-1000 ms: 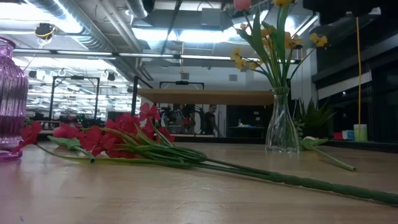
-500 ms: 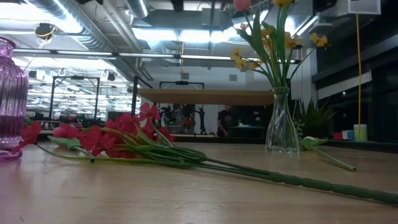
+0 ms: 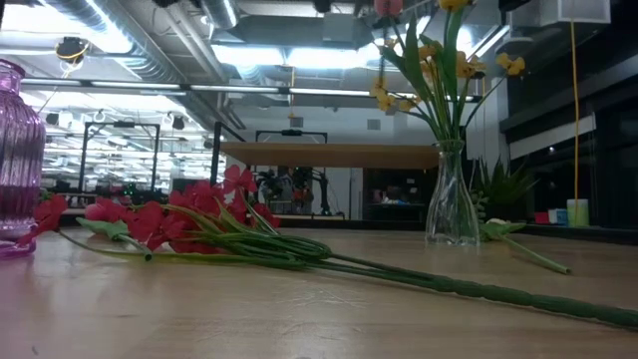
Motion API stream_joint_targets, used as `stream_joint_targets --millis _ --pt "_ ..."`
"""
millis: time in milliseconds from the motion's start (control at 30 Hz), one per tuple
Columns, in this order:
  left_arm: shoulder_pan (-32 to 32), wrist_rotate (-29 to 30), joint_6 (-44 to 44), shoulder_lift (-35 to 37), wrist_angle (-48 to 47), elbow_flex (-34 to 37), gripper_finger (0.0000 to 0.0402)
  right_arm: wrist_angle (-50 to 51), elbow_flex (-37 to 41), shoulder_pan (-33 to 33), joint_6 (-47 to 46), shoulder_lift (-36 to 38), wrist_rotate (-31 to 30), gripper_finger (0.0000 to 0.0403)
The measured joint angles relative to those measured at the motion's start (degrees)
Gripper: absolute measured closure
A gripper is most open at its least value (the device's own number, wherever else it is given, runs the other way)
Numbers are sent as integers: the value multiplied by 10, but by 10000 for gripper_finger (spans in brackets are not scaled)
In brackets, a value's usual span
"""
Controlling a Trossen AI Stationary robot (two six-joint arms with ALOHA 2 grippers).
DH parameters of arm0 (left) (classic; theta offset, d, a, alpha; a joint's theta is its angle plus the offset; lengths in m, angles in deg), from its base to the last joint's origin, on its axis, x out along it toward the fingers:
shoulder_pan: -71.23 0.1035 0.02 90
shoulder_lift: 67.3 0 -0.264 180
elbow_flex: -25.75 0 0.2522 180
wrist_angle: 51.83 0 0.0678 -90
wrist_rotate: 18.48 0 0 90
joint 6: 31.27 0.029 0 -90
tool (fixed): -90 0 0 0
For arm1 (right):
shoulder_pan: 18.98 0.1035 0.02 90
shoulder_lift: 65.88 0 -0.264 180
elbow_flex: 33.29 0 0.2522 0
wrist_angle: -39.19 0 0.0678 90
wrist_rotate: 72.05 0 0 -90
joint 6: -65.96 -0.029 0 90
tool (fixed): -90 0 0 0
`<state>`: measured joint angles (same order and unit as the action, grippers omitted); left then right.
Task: Pick and place flowers into a vace then onto a shelf
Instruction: Put the white flowers into the transparent vase
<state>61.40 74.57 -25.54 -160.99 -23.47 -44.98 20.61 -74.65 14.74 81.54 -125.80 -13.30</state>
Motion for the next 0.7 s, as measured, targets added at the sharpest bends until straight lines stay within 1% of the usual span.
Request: stream_joint_targets --millis 167,300,367,533,700 --pt "15 -48 0 -40 -5 -52 398 8 0 -1 1 0 0 283" --pt "24 -74 0 -74 -11 -94 398 4 0 -1 1 -1 0 259" --pt "27 -89 0 -90 -20 -110 398 4 0 -1 2 -1 -1 253" --pt "25 -94 11 -118 -21 -140 398 4 0 -2 2 -1 -1 249" --pt "27 -117 23 -128 -21 -154 398 4 0 -10 2 -1 -1 249"
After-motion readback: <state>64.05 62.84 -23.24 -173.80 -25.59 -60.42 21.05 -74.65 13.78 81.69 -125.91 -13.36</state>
